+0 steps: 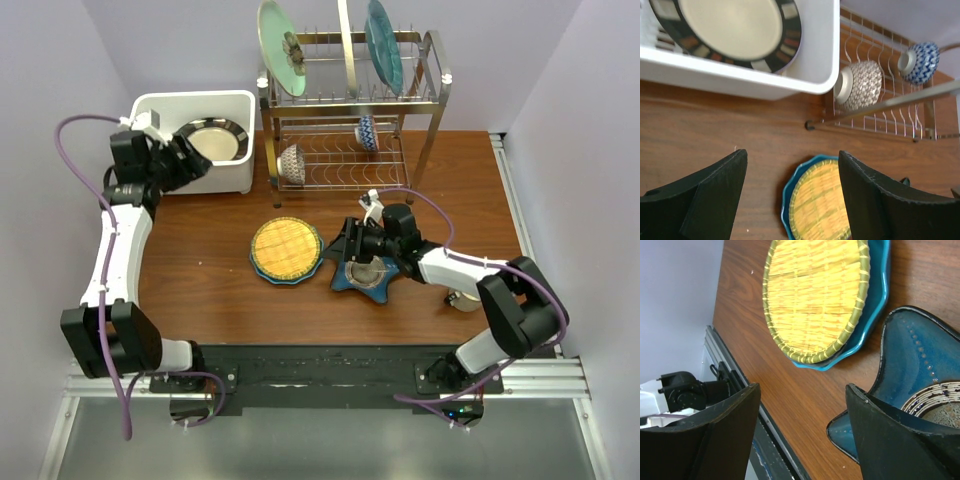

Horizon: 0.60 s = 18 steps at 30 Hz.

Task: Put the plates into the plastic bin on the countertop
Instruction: Pick up the plate at the center of the board.

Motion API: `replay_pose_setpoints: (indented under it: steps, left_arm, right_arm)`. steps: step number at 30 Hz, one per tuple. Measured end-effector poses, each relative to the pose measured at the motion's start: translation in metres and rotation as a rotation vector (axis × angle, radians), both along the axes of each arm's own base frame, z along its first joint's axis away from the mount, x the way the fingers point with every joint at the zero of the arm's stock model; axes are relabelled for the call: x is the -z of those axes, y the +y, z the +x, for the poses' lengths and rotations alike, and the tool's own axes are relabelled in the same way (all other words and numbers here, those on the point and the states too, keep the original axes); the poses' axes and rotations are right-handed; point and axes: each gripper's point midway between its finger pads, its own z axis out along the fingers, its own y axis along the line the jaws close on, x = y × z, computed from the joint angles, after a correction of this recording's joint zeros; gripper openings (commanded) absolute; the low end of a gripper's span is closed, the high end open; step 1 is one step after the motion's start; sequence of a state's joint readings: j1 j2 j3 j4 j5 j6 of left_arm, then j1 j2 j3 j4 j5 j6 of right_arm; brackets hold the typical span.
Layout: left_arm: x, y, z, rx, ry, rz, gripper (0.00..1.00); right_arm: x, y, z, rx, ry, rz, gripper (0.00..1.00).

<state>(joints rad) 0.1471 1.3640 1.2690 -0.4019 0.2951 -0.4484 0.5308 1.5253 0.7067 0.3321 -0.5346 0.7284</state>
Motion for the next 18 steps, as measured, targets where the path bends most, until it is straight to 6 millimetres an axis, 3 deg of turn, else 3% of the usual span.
replay_pose_setpoints:
  steps: [7,13,18]
  left_arm:
    - [0.068,-0.036,-0.027,0.091,0.137,-0.029,0.78]
    - [0.098,-0.073,-0.044,0.186,0.194,-0.027,0.78]
    - [0.107,-0.084,-0.048,0.214,0.202,-0.024,0.78]
  right_arm:
    - [0.021,0.007,0.001,0.002,0.069,-0.015,0.65]
    - [0.023,0.014,0.006,0.0,0.073,-0.007,0.61]
    - [0.025,0.019,0.013,0.004,0.073,0.002,0.55]
